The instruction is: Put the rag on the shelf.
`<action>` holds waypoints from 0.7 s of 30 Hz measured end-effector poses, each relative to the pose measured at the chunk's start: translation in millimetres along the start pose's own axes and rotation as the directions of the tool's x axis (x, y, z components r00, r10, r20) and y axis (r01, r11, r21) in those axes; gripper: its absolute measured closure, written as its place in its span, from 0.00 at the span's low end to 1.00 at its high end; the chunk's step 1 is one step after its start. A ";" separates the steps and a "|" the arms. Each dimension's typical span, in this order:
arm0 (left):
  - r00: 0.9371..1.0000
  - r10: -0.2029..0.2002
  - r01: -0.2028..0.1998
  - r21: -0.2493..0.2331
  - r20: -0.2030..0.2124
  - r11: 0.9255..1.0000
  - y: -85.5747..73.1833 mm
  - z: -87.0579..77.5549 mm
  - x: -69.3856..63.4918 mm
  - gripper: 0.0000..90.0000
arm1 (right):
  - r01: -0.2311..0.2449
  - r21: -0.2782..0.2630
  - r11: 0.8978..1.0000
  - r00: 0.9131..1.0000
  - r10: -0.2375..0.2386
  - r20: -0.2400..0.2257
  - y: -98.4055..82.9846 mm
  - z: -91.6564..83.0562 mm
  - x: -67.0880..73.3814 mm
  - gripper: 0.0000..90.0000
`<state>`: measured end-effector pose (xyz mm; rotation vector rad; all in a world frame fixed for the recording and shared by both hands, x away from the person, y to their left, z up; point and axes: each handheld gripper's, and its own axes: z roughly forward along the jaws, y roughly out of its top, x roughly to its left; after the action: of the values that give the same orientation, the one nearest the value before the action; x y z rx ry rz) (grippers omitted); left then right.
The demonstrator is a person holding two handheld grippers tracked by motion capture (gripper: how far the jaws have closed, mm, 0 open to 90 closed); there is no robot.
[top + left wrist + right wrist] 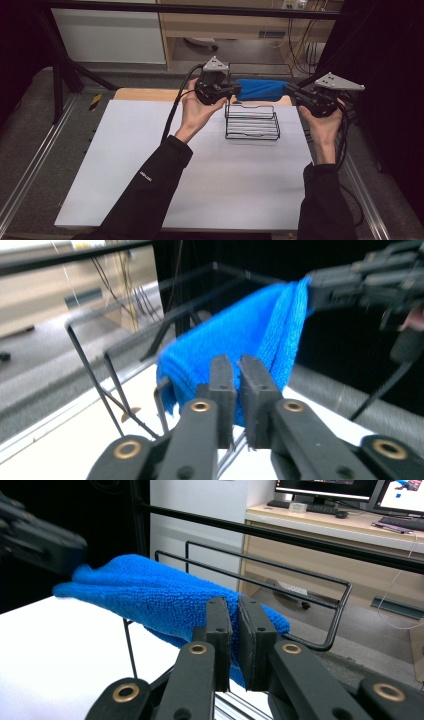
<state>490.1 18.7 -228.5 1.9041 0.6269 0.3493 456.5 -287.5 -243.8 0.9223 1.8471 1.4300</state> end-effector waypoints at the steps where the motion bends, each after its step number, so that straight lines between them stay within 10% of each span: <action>1: 1.000 -0.001 0.001 0.009 0.002 1.000 -1.5 2.1 0.1 0.98 | 0.001 0.001 1.000 1.000 -0.001 -0.003 -1.0 -0.1 -0.3 0.93; 17: 0.999 0.039 -0.037 0.073 -0.025 0.997 -14.6 20.9 -0.4 1.00 | -0.012 -0.019 1.000 1.000 0.011 -0.027 -0.1 -5.8 1.4 0.72; 21: 0.998 0.050 -0.047 0.076 -0.032 0.996 -16.9 23.0 -1.0 1.00 | -0.023 -0.024 0.999 0.998 0.022 -0.053 4.4 -6.0 4.8 0.79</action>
<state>496.5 5.8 -253.2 1.9920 0.6250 0.3947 449.5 -286.1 -238.4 0.9040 1.8585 1.5013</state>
